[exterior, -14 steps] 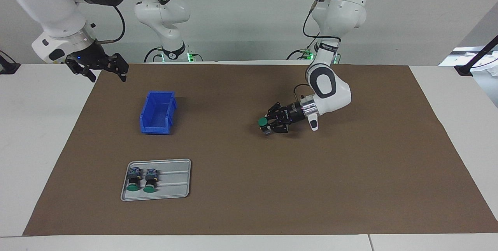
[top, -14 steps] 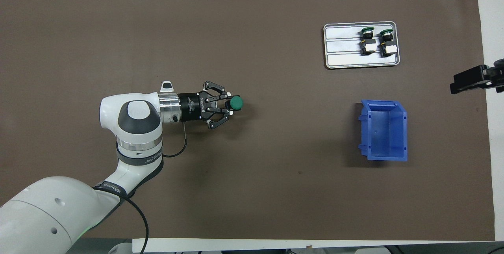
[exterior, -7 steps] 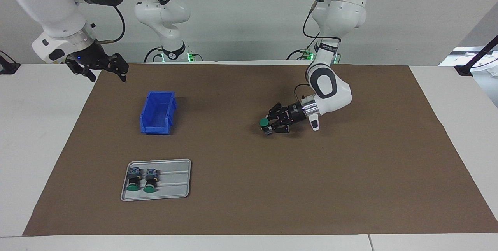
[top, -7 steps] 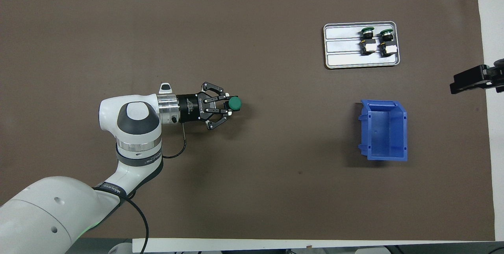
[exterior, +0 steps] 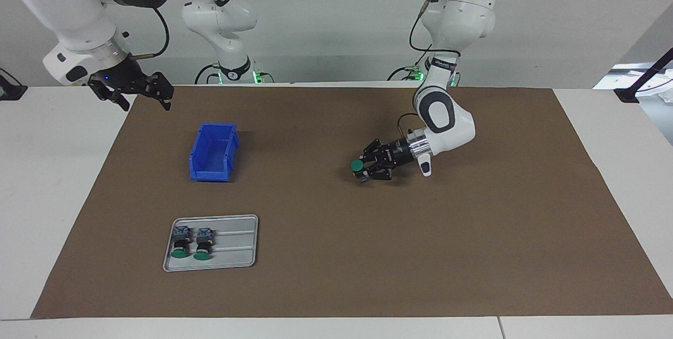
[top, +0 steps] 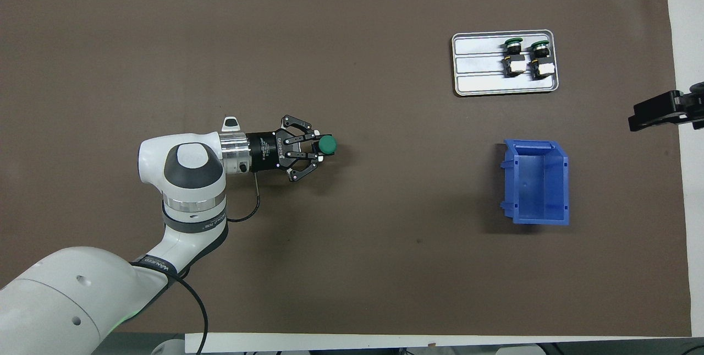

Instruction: Place and press button with both arms

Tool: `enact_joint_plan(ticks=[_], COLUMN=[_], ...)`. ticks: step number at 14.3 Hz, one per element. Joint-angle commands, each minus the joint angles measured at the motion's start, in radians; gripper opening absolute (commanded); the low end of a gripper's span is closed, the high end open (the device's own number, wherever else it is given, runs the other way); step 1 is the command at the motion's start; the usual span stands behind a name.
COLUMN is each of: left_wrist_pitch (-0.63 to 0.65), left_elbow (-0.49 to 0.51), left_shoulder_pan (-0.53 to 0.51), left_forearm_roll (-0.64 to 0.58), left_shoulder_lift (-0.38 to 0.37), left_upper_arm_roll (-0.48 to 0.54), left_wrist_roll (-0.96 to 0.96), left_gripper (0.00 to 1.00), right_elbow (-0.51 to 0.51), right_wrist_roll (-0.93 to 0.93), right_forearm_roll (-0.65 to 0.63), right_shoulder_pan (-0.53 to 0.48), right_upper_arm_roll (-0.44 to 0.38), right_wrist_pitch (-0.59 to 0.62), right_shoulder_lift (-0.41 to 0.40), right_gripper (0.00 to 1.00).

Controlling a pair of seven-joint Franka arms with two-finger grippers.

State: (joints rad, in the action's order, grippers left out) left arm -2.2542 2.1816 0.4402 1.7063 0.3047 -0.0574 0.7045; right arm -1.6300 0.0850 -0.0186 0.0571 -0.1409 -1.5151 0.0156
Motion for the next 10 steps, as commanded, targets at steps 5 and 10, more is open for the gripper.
enact_joint_plan(ticks=[5, 10], left_wrist_pitch=[-0.019, 0.013], left_elbow=[0.017, 0.017], left_shoulder_pan=[0.008, -0.005], left_forearm_roll=[0.026, 0.024], left_shoulder_lift=[-0.009, -0.015], left_upper_arm_roll=[0.005, 0.007], left_wrist_roll=[-0.014, -0.005], left_gripper=[0.33, 1.00], right_elbow=[-0.024, -0.024], right_wrist_roll=[0.016, 0.016], right_forearm_roll=[0.005, 0.005], right_shoulder_pan=[-0.003, -0.003], right_upper_arm_roll=[0.000, 0.000], right_wrist_pitch=[0.000, 0.000], right_shoulder_lift=[0.021, 0.021], right_gripper=[0.99, 0.99])
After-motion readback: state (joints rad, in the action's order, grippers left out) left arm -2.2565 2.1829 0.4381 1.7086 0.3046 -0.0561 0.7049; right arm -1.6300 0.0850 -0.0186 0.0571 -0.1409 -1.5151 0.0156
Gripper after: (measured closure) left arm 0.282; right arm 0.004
